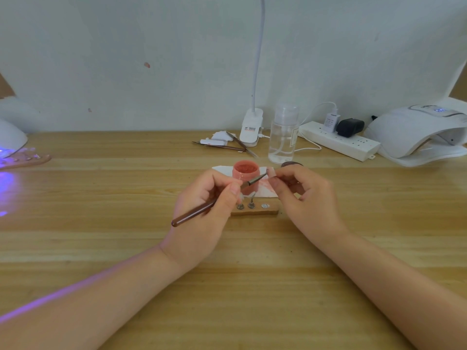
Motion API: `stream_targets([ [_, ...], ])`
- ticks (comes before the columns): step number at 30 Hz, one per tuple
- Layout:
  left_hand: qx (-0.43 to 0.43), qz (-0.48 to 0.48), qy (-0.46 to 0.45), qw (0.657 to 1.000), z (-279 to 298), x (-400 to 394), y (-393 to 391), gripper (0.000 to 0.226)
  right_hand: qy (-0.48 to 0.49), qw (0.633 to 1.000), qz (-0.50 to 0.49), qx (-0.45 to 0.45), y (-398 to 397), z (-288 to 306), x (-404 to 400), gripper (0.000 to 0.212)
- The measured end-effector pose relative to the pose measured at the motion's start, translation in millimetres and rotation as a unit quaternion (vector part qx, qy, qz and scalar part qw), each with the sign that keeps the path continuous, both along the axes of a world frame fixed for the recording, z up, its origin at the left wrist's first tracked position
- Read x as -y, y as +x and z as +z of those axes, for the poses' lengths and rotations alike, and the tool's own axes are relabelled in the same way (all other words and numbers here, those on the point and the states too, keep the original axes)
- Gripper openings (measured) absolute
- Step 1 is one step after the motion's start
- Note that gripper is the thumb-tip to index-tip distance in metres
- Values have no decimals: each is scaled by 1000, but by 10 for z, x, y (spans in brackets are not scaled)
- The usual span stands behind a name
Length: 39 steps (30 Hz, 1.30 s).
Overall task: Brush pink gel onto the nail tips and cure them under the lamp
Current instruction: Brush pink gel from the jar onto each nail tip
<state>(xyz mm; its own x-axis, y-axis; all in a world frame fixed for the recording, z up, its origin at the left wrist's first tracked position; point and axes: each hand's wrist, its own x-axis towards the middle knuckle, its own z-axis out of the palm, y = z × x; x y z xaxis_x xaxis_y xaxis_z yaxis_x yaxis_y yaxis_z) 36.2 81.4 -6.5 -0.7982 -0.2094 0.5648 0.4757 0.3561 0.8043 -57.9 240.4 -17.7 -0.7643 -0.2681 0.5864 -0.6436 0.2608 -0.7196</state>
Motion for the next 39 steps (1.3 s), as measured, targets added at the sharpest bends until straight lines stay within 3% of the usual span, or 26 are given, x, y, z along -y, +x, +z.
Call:
stream_targets([
  [7,-9,-47,11,999,-8,-18,25,17,-1,1000,-3,-10,-4,-5,-2,10],
  [10,-18,-32,9,999,15,-20,33,19,-2,1000,-5,-14,-4,4,4,14],
  [14,-28,10,-31,999,47,-41,41,4,1,1000,-6,-23,8,17,1,15],
  [22,-27,29,-79,996,53,-67,46,19,6,999,-11,-31,22,31,2,14],
  [39,-56,4,-53,997,17,-22,50,6,21,999,-28,-14,32,49,-1,10],
])
